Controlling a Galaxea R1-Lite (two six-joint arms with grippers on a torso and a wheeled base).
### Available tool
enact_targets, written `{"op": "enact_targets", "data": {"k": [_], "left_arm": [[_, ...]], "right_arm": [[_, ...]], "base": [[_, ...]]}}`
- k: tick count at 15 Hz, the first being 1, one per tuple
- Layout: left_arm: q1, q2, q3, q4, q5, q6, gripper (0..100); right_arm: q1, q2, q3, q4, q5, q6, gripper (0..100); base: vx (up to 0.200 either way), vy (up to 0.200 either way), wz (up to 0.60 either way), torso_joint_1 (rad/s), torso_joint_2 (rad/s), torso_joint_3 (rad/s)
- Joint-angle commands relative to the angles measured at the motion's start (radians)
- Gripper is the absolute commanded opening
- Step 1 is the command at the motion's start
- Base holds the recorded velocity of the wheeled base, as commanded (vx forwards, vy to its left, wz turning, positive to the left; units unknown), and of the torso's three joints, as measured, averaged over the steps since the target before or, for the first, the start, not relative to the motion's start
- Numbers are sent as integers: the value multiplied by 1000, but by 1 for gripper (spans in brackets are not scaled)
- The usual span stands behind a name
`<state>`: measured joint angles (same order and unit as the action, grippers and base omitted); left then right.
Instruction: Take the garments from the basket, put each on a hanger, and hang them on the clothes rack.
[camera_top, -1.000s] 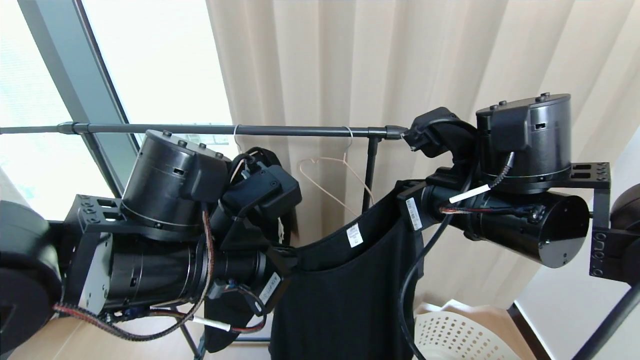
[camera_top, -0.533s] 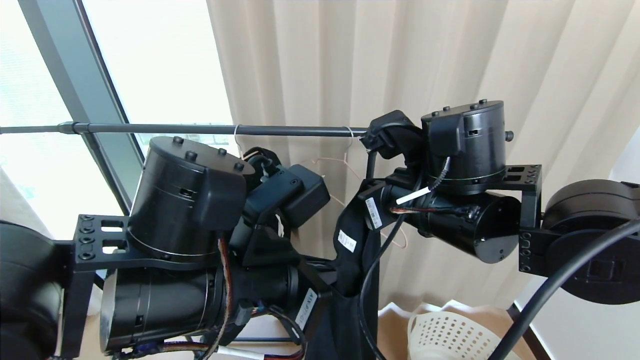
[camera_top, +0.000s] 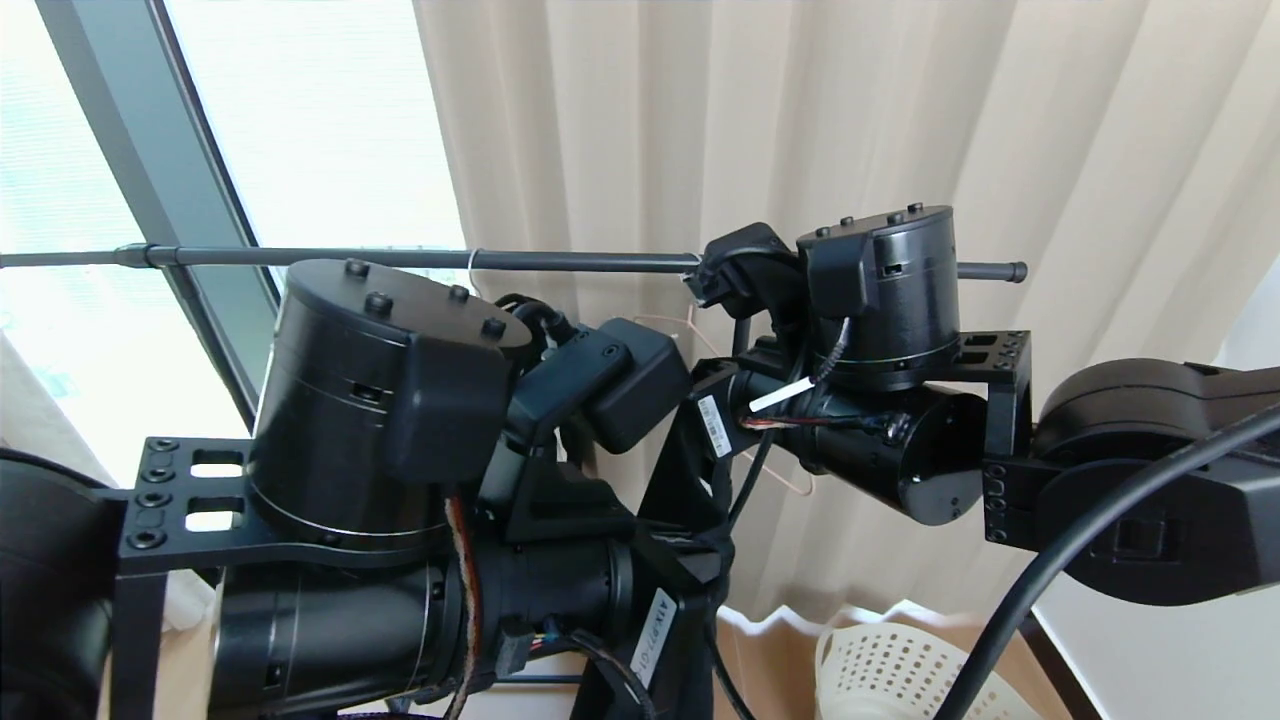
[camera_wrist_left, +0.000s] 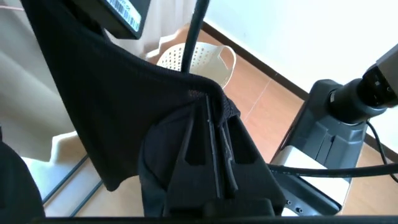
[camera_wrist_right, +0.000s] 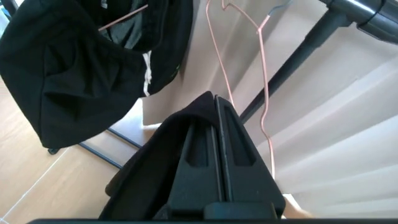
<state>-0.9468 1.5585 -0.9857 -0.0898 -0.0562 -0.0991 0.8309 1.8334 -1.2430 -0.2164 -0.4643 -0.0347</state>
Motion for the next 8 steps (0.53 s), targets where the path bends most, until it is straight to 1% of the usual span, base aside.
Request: {"op": "enact_targets", "data": {"k": [1, 2, 4, 5, 6, 7, 8], "left_arm": [[40, -51, 30, 4, 18, 4, 0], [74, -69, 45, 8, 19, 13, 0], [145, -67, 59, 18, 21, 65, 0], [191, -44, 50, 18, 30, 88, 0], [204, -15, 25, 16, 52, 90, 0], [214, 18, -5, 15, 90, 91, 0], [218, 37, -21, 13, 110, 91, 0]], "right_arm": [[-27, -63, 43, 3, -8, 1, 0], [-50, -100, 74, 5, -8, 1, 0], [-75, -168, 137, 3, -7, 1, 0], [-85, -215, 192, 2, -8, 1, 0], [-85, -249, 235, 2, -8, 1, 0], [-85, -281, 270, 5, -10, 1, 0], [-85, -296, 286, 8, -10, -1, 0]], "base": [[0, 0, 0, 0, 0, 0], [0, 0, 0, 0, 0, 0], [0, 0, 0, 0, 0, 0], [0, 0, 0, 0, 0, 0], [0, 0, 0, 0, 0, 0], [0, 0, 0, 0, 0, 0], [0, 0, 0, 0, 0, 0]]}}
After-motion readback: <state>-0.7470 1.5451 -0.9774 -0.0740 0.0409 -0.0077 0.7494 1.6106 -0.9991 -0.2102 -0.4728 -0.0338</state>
